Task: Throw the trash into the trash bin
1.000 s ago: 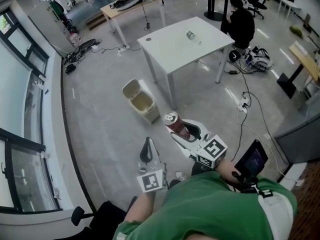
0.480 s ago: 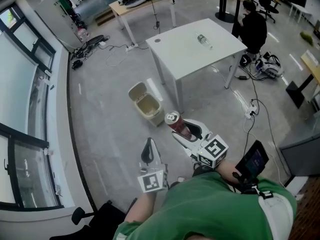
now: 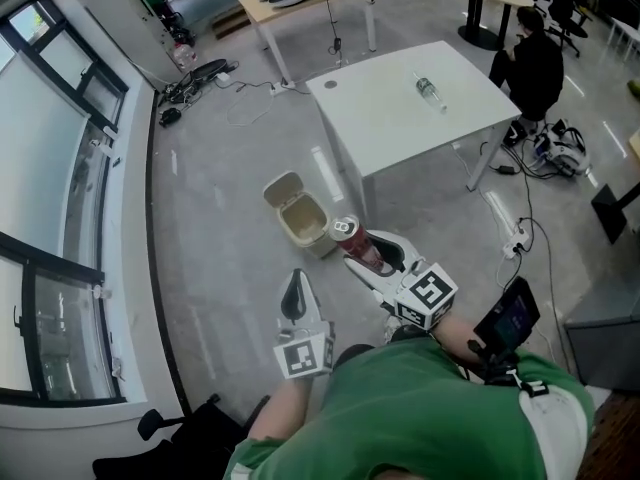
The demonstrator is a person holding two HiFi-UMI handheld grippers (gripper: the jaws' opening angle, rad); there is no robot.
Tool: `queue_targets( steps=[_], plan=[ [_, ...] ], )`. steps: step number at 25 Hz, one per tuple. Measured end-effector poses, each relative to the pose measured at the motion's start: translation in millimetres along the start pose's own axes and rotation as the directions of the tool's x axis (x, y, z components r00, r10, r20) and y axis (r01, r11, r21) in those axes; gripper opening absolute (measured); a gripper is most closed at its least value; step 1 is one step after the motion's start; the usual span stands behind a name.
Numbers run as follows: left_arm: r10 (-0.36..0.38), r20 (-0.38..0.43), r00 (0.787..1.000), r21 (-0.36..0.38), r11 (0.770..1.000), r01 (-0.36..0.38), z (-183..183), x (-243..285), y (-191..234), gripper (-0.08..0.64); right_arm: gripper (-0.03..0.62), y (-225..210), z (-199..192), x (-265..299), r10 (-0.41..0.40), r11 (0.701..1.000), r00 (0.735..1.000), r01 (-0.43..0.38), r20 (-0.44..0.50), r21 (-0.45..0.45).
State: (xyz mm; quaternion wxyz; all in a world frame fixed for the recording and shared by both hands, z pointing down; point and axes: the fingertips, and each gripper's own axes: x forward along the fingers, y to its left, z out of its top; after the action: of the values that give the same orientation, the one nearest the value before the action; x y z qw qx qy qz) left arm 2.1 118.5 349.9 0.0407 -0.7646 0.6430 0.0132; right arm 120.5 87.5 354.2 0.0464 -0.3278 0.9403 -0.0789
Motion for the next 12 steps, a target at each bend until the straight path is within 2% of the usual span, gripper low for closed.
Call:
queue_targets(
  steps=[5, 12],
  plan=[
    [0.034, -0.016, 0.999, 0.023, 0.999, -0.034, -5.5, 11.2, -3.9, 0.005, 0.223, -19.1, -7.0, 6.3, 0.024, 1.0, 1.0, -0.024, -0.009, 0.013],
    [0.078, -0.057, 0.995, 0.015, 0.997, -0.078, -21.2, 41.1, 5.2, 0.005, 0.223, -50.2, -16.1, 33.2, 0.061, 0.997, 0.997, -0.059, -0.039, 0.051]
  ],
)
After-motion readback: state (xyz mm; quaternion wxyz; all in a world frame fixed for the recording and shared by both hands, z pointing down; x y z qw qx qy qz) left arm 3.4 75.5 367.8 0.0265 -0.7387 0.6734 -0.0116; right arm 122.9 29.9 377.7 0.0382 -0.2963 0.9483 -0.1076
